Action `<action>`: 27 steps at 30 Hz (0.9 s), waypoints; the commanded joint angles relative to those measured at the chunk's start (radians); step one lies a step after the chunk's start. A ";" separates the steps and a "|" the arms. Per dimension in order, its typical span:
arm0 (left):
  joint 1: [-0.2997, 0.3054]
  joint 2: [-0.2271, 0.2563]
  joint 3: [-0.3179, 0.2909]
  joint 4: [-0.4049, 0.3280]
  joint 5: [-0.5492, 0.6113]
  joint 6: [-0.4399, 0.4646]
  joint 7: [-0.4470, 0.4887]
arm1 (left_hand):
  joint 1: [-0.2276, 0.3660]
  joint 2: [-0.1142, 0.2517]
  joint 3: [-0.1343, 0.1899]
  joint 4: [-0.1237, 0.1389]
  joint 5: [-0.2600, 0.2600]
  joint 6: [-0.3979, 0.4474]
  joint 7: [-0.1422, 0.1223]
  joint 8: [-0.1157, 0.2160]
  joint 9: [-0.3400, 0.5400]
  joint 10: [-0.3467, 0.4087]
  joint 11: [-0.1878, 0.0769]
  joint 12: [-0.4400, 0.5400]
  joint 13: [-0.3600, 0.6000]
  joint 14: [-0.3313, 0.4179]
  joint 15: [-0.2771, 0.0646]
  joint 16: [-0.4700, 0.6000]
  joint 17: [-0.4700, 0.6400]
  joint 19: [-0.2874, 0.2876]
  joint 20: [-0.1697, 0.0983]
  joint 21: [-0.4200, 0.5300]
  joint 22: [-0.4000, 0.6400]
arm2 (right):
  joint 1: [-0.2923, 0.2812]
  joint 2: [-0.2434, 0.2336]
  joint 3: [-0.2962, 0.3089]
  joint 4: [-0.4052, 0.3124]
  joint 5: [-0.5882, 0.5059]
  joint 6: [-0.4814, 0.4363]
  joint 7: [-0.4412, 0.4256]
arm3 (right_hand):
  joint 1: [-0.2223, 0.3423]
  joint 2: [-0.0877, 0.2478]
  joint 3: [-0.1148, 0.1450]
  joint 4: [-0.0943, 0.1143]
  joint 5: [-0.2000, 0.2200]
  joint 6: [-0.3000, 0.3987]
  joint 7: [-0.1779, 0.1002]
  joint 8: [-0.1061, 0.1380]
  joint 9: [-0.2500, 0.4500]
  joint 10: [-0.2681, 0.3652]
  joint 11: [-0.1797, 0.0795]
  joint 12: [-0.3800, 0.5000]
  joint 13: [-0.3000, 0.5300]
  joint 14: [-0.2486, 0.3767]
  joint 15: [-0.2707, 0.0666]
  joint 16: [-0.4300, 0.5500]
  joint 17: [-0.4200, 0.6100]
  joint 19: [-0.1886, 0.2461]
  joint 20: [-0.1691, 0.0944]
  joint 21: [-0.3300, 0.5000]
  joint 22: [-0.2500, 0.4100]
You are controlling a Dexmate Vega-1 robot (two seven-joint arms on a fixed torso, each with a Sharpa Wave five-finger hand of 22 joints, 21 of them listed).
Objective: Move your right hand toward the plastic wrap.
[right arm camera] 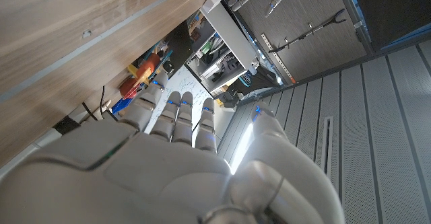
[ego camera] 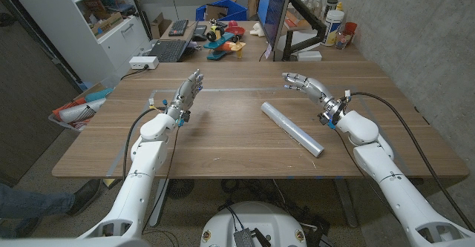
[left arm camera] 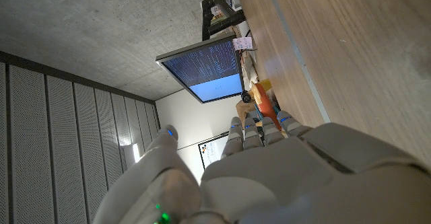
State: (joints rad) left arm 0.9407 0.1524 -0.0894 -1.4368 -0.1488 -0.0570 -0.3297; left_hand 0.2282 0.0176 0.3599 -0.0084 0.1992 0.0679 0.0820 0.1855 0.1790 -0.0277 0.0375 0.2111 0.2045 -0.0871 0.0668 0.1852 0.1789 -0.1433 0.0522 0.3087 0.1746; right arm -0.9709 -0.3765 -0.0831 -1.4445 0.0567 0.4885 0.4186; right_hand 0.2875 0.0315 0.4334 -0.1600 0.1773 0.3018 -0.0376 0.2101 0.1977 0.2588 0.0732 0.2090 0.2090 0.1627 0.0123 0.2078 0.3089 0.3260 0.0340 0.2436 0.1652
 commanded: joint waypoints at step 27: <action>-0.005 0.019 0.010 -0.006 0.018 0.014 -0.014 | -0.003 0.011 -0.002 -0.010 -0.002 0.005 0.005 0.004 0.002 -0.002 0.000 0.005 0.001 -0.008 -0.001 0.005 0.004 -0.004 0.019 -0.017 0.002 | -0.042 -0.037 -0.013 -0.080 -0.151 0.024 -0.077 | 0.002 -0.011 -0.004 0.006 0.011 0.004 -0.011 -0.003 0.004 0.007 -0.011 0.004 0.003 0.002 -0.012 -0.003 -0.010 0.014 -0.005 -0.011 0.006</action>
State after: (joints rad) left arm 0.9407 0.1643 -0.0828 -1.4360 -0.1365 -0.0517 -0.3374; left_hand 0.2242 0.0216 0.3557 -0.0126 0.1992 0.0734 0.0875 0.1855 0.1788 -0.0277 0.0375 0.2111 0.2047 -0.0870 0.0667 0.1852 0.1788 -0.1434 0.0628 0.2952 0.1745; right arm -0.9991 -0.4035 -0.0954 -1.5019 -0.0574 0.5119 0.3618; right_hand 0.2876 0.0316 0.4291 -0.1557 0.1813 0.3021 -0.0377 0.2100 0.1976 0.2643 0.0677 0.2090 0.2092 0.1607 0.0067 0.2079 0.2968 0.3332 0.0267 0.2359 0.1673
